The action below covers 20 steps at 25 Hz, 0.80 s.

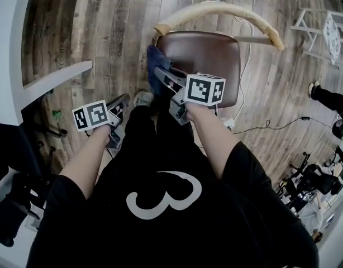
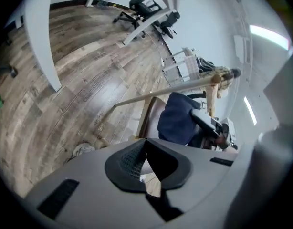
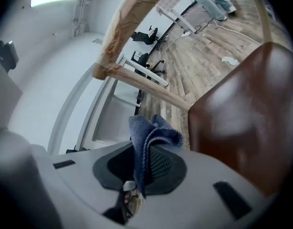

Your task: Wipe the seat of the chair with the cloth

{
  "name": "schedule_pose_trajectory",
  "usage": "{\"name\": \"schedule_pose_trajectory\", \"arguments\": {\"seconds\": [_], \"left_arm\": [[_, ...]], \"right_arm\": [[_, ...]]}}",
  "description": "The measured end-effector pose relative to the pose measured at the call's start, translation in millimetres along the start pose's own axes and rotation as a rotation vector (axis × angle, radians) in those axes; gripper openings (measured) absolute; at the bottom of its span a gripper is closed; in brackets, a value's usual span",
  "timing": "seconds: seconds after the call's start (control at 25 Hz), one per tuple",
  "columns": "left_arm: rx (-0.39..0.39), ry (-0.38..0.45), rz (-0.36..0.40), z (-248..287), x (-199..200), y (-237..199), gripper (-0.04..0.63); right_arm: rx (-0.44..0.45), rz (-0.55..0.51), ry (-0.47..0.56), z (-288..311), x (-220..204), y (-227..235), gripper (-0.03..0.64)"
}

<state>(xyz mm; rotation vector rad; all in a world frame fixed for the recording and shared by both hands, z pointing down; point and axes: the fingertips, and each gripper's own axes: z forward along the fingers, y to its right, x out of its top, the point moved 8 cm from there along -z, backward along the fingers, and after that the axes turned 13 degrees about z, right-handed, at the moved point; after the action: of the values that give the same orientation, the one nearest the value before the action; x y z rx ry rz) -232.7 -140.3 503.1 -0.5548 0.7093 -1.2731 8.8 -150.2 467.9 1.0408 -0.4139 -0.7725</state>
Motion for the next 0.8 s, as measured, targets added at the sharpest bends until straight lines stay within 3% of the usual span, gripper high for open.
{"name": "schedule_pose_trajectory", "arguments": {"seconds": [0.12, 0.44, 0.8], "left_arm": [[0.012, 0.037, -0.071, 16, -8, -6, 0.014], [0.068, 0.051, -0.125, 48, -23, -10, 0.014], [0.097, 0.044, -0.111, 62, -31, 0, 0.014]], "right_arm": [[0.007, 0.028, -0.003, 9, 10, 20, 0.048], [0.008, 0.027, -0.051, 19, 32, 58, 0.049], [-0.072, -0.084, -0.134, 32, 48, 75, 0.048]]}}
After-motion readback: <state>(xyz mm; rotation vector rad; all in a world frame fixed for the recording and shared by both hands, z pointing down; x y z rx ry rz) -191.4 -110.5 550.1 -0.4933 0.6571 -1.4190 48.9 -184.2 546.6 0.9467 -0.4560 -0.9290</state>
